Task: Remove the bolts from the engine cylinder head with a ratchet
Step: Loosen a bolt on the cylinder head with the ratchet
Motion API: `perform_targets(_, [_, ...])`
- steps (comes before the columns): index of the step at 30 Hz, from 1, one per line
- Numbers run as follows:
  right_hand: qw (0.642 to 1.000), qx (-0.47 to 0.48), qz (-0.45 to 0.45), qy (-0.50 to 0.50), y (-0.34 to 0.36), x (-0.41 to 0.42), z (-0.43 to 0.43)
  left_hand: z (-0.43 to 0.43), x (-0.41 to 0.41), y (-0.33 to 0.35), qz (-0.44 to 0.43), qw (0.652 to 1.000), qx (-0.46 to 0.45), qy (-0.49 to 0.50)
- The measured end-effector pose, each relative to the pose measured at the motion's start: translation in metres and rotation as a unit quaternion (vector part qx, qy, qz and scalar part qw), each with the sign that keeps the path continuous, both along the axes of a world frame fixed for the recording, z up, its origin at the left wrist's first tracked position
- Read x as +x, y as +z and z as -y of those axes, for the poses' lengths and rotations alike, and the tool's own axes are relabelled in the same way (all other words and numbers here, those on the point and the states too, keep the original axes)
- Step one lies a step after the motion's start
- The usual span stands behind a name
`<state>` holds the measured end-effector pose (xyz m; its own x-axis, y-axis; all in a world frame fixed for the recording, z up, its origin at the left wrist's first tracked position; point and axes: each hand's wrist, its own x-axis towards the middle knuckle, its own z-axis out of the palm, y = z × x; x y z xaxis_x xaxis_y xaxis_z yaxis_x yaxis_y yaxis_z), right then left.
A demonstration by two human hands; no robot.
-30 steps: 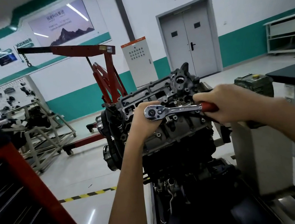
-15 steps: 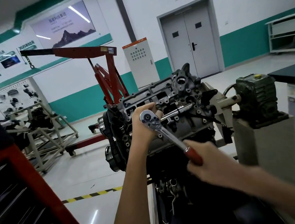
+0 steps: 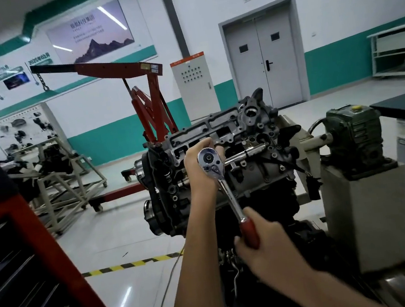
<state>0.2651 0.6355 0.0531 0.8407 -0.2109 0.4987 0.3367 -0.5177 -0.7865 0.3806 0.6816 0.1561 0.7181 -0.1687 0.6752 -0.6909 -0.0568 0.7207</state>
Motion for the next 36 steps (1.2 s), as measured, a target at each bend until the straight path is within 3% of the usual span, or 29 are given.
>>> perform_targets(2, [0.999,0.040,-0.005,0.015,-0.005,0.005,-0.019,-0.002,-0.001,0.000,-0.027,0.999,-0.019,-0.016])
perform_targets(3, [1.000,0.016,-0.014,0.020,-0.001,0.005,-0.015,-0.007,0.001,0.000,-0.026,1.000,-0.010,-0.015])
perform_targets(7, [0.979,-0.180,-0.053,0.076,0.047,-0.007,0.053,-0.025,0.006,0.004,-0.002,0.998,0.057,-0.031])
perform_targets(10, [0.914,-0.401,-0.059,0.005,0.096,-0.003,0.108,-0.027,0.006,0.010,0.049,0.987,0.145,-0.053])
perform_targets(12, [0.865,-0.494,0.000,-0.086,0.115,0.003,0.124,-0.024,0.007,0.011,0.068,0.980,0.180,-0.048])
perform_targets(13, [0.866,-0.490,0.008,-0.097,0.113,0.004,0.126,-0.022,0.007,0.010,0.065,0.983,0.165,-0.048])
perform_targets(15, [0.903,-0.423,-0.011,-0.075,0.088,0.002,0.114,-0.019,0.006,0.004,0.056,0.991,0.109,-0.045])
perform_targets(19, [0.989,-0.141,0.016,-0.034,0.023,-0.009,0.050,-0.006,0.001,0.003,0.036,0.998,0.038,-0.024])
perform_targets(21, [0.999,-0.007,0.030,-0.028,0.001,-0.006,0.010,0.000,0.000,0.002,0.019,0.999,0.014,-0.023])
perform_targets(24, [0.998,0.060,0.009,-0.003,-0.007,0.004,-0.023,-0.001,0.001,-0.002,-0.011,1.000,-0.009,-0.017])
perform_targets(27, [0.996,-0.089,-0.017,0.008,0.010,-0.001,0.013,-0.016,0.004,-0.001,0.021,0.998,0.048,-0.021])
perform_targets(29, [0.975,-0.217,-0.042,0.021,0.039,-0.006,0.058,-0.024,0.004,0.002,0.028,0.996,0.081,-0.036])
perform_targets(33, [0.878,-0.470,-0.019,-0.086,0.108,-0.002,0.122,-0.022,0.002,0.006,0.055,0.990,0.120,-0.058])
perform_targets(34, [0.870,-0.481,-0.006,-0.106,0.112,-0.001,0.128,-0.019,0.001,0.006,0.061,0.989,0.124,-0.059])
perform_targets(36, [0.895,-0.436,-0.015,-0.096,0.093,-0.001,0.121,-0.012,0.000,0.003,0.058,0.993,0.092,-0.047])
